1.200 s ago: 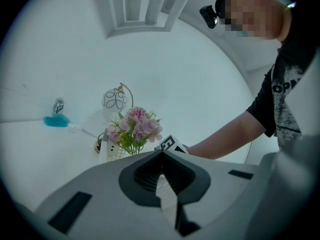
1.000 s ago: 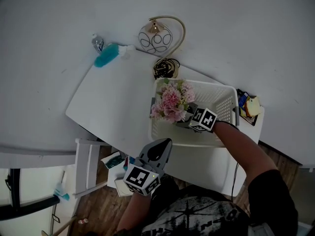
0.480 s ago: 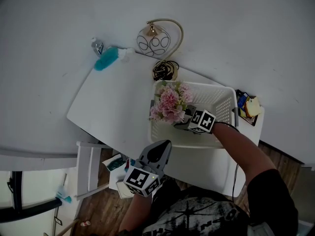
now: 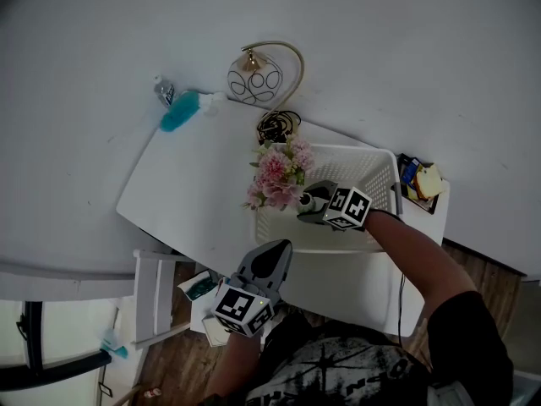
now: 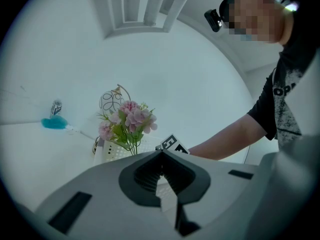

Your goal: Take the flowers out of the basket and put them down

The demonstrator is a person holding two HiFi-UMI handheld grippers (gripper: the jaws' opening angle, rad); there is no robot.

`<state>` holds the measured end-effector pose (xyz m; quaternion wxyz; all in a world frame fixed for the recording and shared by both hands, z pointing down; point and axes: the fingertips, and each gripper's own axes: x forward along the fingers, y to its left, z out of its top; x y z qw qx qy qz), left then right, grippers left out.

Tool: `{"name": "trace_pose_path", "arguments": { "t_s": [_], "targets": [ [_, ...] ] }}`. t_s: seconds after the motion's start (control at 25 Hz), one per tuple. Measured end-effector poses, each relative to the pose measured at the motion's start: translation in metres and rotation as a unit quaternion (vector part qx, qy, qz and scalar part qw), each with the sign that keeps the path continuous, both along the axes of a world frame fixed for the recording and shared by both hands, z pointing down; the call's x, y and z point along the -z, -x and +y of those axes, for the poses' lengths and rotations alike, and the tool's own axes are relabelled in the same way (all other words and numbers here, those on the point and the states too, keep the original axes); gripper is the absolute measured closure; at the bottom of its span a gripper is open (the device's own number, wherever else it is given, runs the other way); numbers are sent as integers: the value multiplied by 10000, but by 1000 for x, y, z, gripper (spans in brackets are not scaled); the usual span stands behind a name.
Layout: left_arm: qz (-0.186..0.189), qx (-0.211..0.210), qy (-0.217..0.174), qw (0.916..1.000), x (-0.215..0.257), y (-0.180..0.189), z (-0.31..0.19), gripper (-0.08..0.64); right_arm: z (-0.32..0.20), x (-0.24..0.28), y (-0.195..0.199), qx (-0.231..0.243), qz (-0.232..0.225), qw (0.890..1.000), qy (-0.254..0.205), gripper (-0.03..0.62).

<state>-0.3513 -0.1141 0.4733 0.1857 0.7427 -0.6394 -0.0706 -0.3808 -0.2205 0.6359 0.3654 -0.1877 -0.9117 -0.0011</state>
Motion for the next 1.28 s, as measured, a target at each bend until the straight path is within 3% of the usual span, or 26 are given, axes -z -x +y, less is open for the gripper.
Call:
{"name": "trace_pose_path", "arguments": {
  "t_s": [0.6, 1.28],
  "targets": [
    [-117, -219, -115, 9996, 21, -17, -7, 546, -23, 66, -21, -784, -622, 9949, 96, 325],
    [-229, -814, -373, 9957, 41, -50, -26, 546, -35, 166, -40, -1137, -1141, 9869, -37, 325]
  ]
}}
